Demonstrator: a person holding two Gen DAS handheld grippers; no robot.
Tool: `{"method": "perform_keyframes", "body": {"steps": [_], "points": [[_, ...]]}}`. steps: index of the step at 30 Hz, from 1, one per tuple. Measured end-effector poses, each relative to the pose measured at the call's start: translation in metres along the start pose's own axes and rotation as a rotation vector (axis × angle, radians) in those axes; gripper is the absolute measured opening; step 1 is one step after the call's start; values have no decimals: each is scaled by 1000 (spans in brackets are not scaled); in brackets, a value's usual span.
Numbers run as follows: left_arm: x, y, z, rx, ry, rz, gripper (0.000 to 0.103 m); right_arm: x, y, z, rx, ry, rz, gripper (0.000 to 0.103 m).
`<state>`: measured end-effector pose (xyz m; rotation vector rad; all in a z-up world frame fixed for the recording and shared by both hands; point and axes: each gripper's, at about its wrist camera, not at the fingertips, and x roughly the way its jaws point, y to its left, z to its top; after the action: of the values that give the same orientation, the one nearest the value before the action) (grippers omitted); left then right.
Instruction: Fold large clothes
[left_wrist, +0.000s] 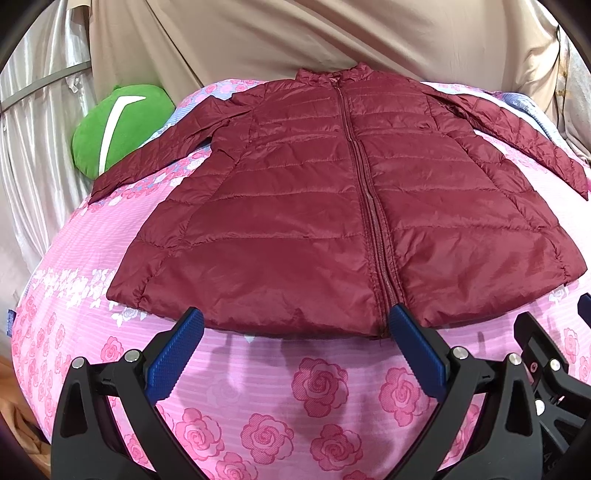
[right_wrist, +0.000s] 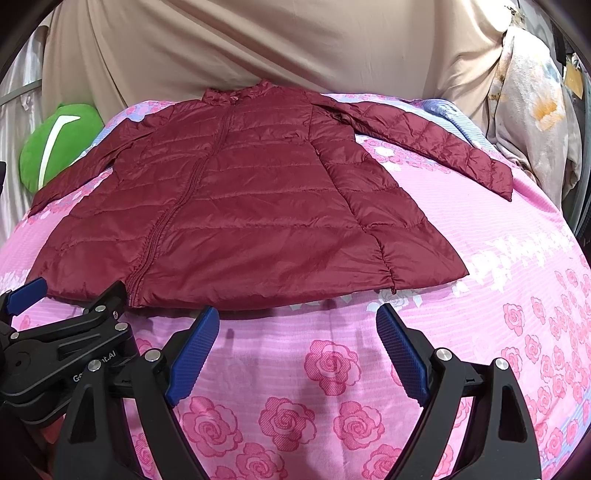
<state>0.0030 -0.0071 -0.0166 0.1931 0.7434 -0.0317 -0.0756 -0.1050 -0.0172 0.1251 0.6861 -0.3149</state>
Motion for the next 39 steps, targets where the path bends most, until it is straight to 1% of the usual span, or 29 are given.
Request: {"method": "perform_keyframes", "body": {"steps": [23, 27, 30, 34, 39], "points": [[1, -3, 3, 8, 3, 5, 98, 3, -3, 2, 5, 10, 5, 86], [0, -3, 8, 10, 3, -14, 98, 4, -7, 8, -1, 10, 24, 86], [-3, -2, 17, 4, -20, -17, 98, 5, -24, 24, 30, -5, 29, 85], [-3, 2, 35, -2, -58, -31, 98, 13, -74, 57, 125, -20, 22, 85], [7, 3, 60, -4, -79, -34, 98, 34, -151, 96, 242, -38, -63, 85]]}}
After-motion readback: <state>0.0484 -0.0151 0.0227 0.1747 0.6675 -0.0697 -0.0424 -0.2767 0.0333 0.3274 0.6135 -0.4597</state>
